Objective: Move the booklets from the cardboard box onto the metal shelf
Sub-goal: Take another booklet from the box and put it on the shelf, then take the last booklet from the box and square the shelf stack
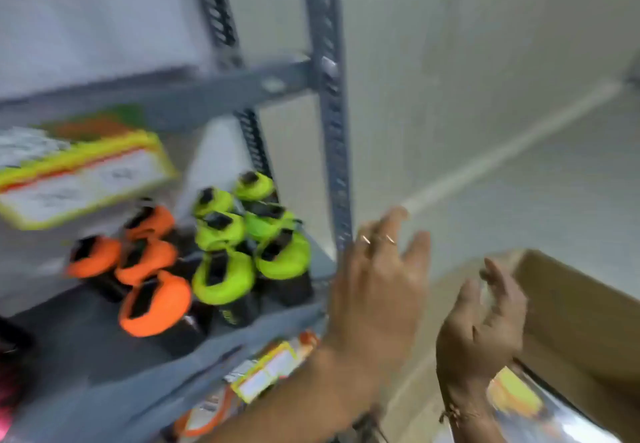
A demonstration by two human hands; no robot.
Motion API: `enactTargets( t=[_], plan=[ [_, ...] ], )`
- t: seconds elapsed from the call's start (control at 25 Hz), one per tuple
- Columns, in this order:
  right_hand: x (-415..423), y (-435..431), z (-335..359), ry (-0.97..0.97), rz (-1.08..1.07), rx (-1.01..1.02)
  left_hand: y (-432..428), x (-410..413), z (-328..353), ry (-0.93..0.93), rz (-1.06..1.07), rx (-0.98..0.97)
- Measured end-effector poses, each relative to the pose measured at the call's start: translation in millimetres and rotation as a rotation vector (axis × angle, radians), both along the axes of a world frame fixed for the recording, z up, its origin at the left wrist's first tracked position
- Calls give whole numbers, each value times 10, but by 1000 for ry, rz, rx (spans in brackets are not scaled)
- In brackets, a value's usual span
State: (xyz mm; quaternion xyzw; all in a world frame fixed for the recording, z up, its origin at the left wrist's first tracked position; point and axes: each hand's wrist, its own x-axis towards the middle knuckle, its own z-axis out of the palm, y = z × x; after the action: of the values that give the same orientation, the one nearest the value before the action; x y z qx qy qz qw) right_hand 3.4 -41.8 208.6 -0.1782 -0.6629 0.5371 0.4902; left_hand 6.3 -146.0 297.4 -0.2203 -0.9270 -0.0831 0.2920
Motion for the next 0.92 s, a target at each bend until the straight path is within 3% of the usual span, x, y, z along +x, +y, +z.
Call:
enactTargets(
  t=[0.08, 0.12, 0.2, 0.28, 0.36, 0.48, 0.56, 0.64, 0.8, 0.92],
  plan=[
    [168, 585, -1075, -499, -70, -272, 711, -19, -929, -516, -119, -55],
    [294, 788, -1543, -731, -94, -356, 970, -17, -1431, -764, -141, -183],
    [602, 1169, -2385, -1102, -110, -470, 1312, -61, -2481, -1092, -210, -469],
    [848, 1342, -2956, -1386, -83, -555, 1354, -67, -3251, -1246, -84, -603],
    [978, 1385, -3265, -1561, -73, -660, 1353, 3, -3796, -1192, 68, -611],
    [956, 1322, -3393, -1569, -110, -698, 1426, 103, -4251, -1252, 179, -481],
    [911, 1246, -3418, -1496, -177, -641, 1528, 134, -4357, -1318, 261, -334],
    [887, 1314, -3455, -1466, -261, -714, 1634, 162, -4365, -1310, 323, -233],
    [911, 1491, -3429, -1315, -415, -1044, 1633, -22, -4173, -1276, 417, -284],
    [889, 1405, -3160, -1198, -503, -1052, 1570, -141, -3809, -1174, 253, -298]
  ],
)
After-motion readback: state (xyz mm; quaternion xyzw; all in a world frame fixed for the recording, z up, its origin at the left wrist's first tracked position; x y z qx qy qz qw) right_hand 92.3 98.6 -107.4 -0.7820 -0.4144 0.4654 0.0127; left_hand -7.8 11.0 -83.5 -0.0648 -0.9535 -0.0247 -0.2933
